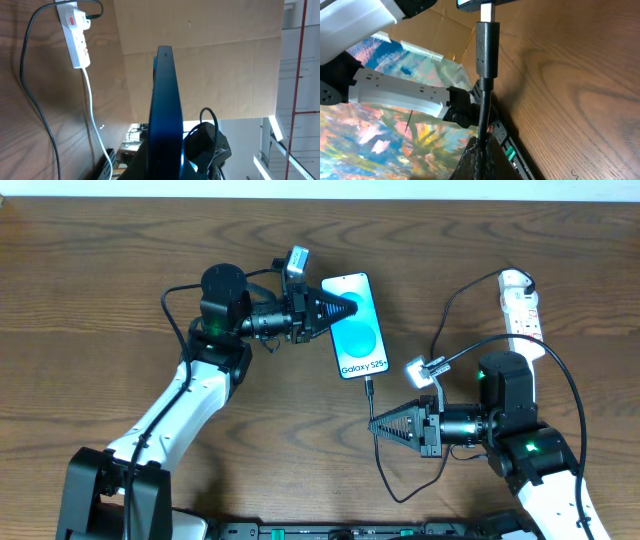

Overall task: Plug charger to phone and switch on socket
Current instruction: 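Push the USB-C plug upward into the phone's port with the right gripper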

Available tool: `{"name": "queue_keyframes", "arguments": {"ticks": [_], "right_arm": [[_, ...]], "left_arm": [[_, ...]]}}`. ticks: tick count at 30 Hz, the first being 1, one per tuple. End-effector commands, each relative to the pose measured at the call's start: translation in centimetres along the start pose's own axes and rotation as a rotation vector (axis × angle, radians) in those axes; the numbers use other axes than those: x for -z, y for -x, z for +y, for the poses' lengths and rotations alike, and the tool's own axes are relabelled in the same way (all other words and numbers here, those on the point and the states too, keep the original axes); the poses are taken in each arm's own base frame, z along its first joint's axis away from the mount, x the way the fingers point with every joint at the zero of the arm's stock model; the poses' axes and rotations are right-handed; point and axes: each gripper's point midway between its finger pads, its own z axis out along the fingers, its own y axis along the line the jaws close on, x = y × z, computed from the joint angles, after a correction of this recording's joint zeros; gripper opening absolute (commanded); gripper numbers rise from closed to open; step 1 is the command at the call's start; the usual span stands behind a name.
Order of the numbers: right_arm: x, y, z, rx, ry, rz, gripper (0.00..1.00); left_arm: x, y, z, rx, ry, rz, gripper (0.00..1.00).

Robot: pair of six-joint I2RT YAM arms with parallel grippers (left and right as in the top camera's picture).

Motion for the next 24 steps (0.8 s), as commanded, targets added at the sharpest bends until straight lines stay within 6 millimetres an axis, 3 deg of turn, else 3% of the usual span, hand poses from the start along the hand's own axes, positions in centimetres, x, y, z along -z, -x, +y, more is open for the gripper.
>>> {"name": "queue_keyframes", "arguments": {"ticks": [1, 10, 18, 24], "right_arm": [[-0.1, 0.1, -0.1, 0.027, -0.009, -0.001, 0.01], [-1.4, -0.8, -0.3, 0.039, -0.045, 0.041, 0.01], [-1.4, -0.9, -0.3, 0.038, -0.046, 0.046, 0.01], [-1.3, -1.9, -1.7, 0.023, -0.114, 0.067, 0.01]], "left_arm": [[0.1, 0.0, -0.4, -0.002, -0.009, 0.009, 0.07], [0.0, 0.1, 0.1, -0.012, 0.006, -0.004, 0.07], [0.5, -0.5, 2.7, -0.032, 0.078, 0.019, 0.07], [0.5, -0.6, 2.0, -0.070, 0.054, 0.034, 0.07]]}}
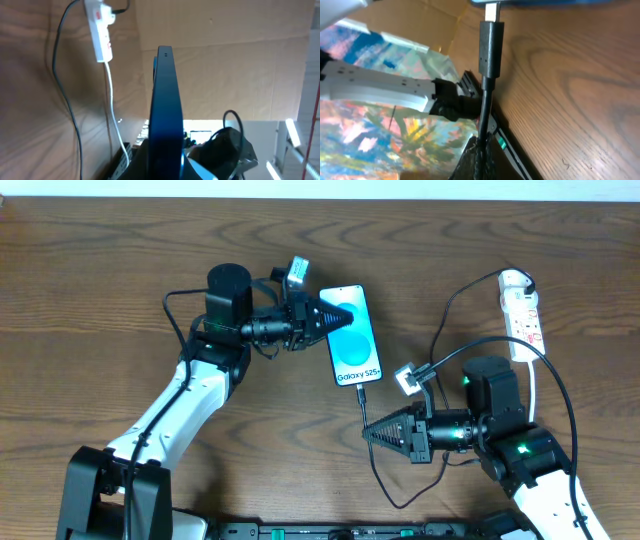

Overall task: Plug charger to phone and switch on socket
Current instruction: 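Push the USB-C plug upward into the phone's port with the right gripper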

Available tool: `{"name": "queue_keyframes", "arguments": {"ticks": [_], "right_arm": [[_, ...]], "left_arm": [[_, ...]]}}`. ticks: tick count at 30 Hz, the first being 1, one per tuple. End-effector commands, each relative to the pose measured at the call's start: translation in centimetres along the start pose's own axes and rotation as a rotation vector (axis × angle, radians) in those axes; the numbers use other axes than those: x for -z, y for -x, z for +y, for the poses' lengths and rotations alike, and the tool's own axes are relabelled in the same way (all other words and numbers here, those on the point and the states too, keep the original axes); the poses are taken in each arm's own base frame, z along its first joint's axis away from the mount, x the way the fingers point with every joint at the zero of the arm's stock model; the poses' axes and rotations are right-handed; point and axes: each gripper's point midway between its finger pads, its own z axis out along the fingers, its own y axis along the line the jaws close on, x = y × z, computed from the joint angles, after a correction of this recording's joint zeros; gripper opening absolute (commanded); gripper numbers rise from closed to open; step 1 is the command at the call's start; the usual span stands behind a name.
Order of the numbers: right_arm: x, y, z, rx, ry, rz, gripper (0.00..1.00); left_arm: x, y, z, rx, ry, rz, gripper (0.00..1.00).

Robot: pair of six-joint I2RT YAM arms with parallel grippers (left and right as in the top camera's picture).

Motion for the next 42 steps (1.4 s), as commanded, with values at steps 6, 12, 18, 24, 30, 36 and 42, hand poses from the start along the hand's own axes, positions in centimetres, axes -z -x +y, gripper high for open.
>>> {"name": "queue_keyframes", "arguments": {"ticks": [6, 12, 18, 24, 30, 36, 42], "right_arm": [[-0.1, -0.1, -0.4, 0.041, -0.033, 0.005, 0.01], [0.0, 0.1, -0.1, 0.053, -0.024, 0.000, 0.01], [0.0, 0.1, 0.0, 0.053, -0.017, 0.002, 0.01], [0.0, 0.1, 0.0, 0.055, -0.016, 0.001, 0.01], [0.0, 0.1, 0.0, 0.056, -0.017, 0.000, 0.01], [0.0, 0.3, 0.1, 0.067, -0.015, -0.006, 0.01], [0.0, 0.8, 0.2, 0.092, -0.010, -0.021, 0.01]], "left_arm": [[0.2, -0.1, -0.8, -0.064, -0.024, 0.016, 0.07], [0.2, 0.0, -0.8, -0.043, -0.021, 0.010, 0.07], [0.1, 0.0, -0.8, -0.021, -0.021, 0.011, 0.07], [-0.3, -0.4, -0.9, -0.021, -0.022, 0.023, 0.07], [-0.6, -0.7, -0.9, -0.023, -0.024, 0.032, 0.07], [-0.5, -0.7, -1.0, -0.023, -0.026, 0.036, 0.08], [-0.5, -1.1, -1.3, -0.037, -0.040, 0.056, 0.07]]}}
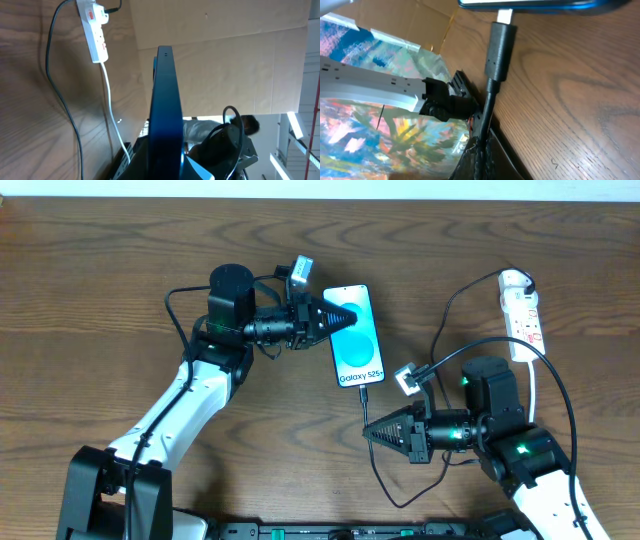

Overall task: Plug charger to phone and switch on socket
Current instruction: 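Push the USB-C plug upward into the phone's port with the right gripper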

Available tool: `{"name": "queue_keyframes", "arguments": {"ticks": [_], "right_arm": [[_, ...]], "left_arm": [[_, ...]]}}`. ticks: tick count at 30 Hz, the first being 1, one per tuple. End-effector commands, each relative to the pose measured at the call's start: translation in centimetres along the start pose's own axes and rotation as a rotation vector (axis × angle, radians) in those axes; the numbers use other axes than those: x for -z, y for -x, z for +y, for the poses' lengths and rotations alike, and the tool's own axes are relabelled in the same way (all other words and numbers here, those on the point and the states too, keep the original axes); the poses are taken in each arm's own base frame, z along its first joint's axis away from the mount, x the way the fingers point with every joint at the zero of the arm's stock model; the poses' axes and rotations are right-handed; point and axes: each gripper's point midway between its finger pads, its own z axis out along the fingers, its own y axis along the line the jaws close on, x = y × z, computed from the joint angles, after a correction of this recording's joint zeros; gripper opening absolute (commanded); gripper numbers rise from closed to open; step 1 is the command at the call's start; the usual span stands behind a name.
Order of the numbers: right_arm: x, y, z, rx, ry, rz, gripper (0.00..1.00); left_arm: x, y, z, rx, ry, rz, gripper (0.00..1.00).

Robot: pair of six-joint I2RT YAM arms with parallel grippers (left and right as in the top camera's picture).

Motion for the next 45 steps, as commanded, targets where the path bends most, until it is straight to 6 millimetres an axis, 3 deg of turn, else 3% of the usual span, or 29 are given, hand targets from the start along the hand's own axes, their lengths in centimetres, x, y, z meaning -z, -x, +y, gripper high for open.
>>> {"name": "queue_keyframes", "arguments": {"ticks": [1, 12, 22, 27, 35, 42, 45], "right_arm": [[0.1, 0.6, 0.5, 0.048, 0.013, -0.012, 0.01], [0.1, 1.1, -0.3, 0.054, -0.038, -0.037, 0.01], [0.2, 2.6, 0.3, 0.091, -0.020, -0.086, 0.05], [0.1, 2.1, 0.1, 0.060, -0.026, -0.068, 0.20], [0.2, 2.0, 0.4, 0.059, -0.017, -0.060, 0.57], [1.2, 4.3, 3.0, 0.151, -0.002, -0.102, 0.70], [1.8, 5.6, 1.4, 0.152, -0.147, -0.149, 0.69]], "left_arm": [[0.0, -0.7, -1.1, -0.022, -0.035, 0.046, 0.07], [0.1, -1.8, -1.9, -0.054, -0.074, 0.113, 0.07], [0.1, -2.0, -2.0, -0.053, -0.079, 0.127, 0.07], [0.0, -1.1, -1.7, -0.053, -0.060, 0.076, 0.07], [-0.1, 1.1, -0.9, -0.103, -0.009, -0.053, 0.07], [0.0, 2.1, -0.4, -0.103, 0.018, -0.110, 0.07], [0.0, 2.1, -0.4, -0.102, 0.018, -0.109, 0.07]]}}
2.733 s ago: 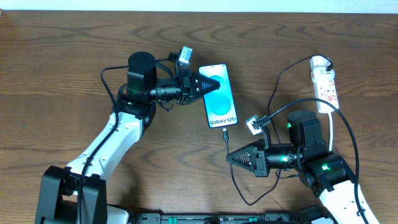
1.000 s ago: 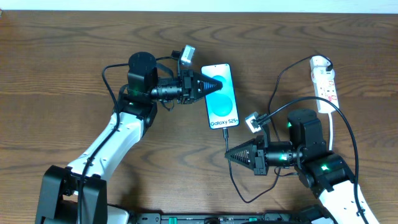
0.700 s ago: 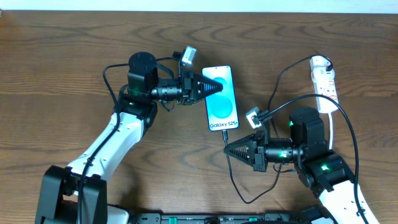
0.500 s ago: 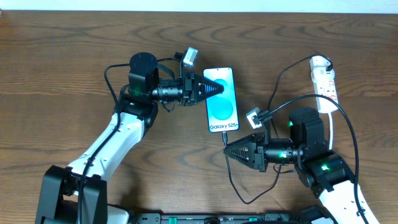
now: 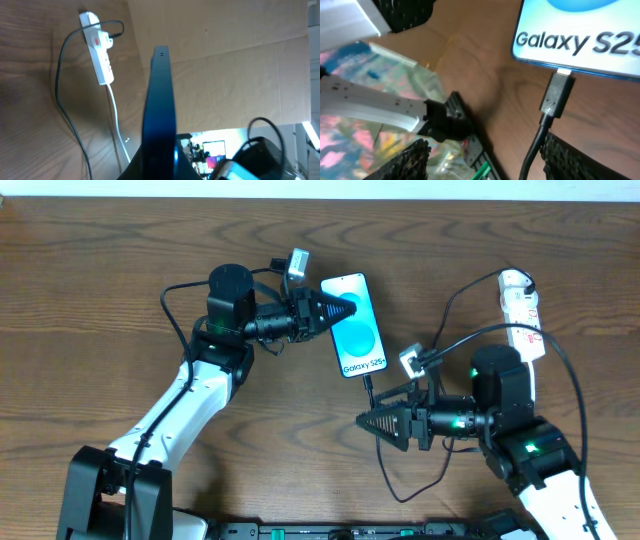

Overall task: Plug charger to phone and switch on socket
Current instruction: 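Push the USB-C plug upward into the phone's port with the right gripper, then open the right gripper and withdraw it from the plugged cable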

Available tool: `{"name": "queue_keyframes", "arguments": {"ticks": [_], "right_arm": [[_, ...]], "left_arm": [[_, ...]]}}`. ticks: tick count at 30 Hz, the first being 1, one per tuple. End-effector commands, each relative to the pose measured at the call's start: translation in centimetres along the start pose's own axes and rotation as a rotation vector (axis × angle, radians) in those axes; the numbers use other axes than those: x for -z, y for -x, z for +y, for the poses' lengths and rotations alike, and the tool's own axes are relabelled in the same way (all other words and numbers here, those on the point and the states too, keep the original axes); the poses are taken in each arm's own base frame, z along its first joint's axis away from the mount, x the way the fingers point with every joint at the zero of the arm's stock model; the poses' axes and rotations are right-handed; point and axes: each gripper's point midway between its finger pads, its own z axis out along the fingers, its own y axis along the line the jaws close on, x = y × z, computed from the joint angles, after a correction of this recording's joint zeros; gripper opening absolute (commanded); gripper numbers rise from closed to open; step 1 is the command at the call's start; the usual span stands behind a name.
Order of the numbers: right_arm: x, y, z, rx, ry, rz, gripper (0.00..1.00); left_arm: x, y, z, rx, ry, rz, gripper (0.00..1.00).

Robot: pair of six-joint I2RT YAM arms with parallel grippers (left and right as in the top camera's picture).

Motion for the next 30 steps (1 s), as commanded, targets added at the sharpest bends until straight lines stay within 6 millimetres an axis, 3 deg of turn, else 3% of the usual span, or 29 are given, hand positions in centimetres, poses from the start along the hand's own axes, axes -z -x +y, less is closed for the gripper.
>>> {"name": "queue_keyframes", "arguments": {"ticks": [1, 9, 14, 23, 30], "right_arm": [[0.7, 1.8, -1.4, 0.052, -0.148, -0.058, 0.68], [0.5, 0.3, -4.1, 0.025, -0.349, -0.017, 0.61], [-0.5, -0.6, -3.5, 0.059, -0.369, 0.015, 0.54], [-0.7, -0.5, -4.9, 0.096, -0.538, -0.016, 0.23], [-1.7, -0.1, -5.5, 0.081, -0.544, -0.019, 0.01]], "left_arm": [[-0.1, 0.3, -0.3, -0.032, -0.003, -0.012, 0.07], [-0.1, 0.3, -0.3, -0.032, -0.003, -0.012, 0.07], [-0.1, 0.3, -0.3, -0.032, -0.002, -0.013, 0.07], [-0.1, 0.0, -0.4, -0.028, -0.008, 0.003, 0.07], [0.0, -0.9, -0.8, -0.029, -0.031, 0.054, 0.07]]}}
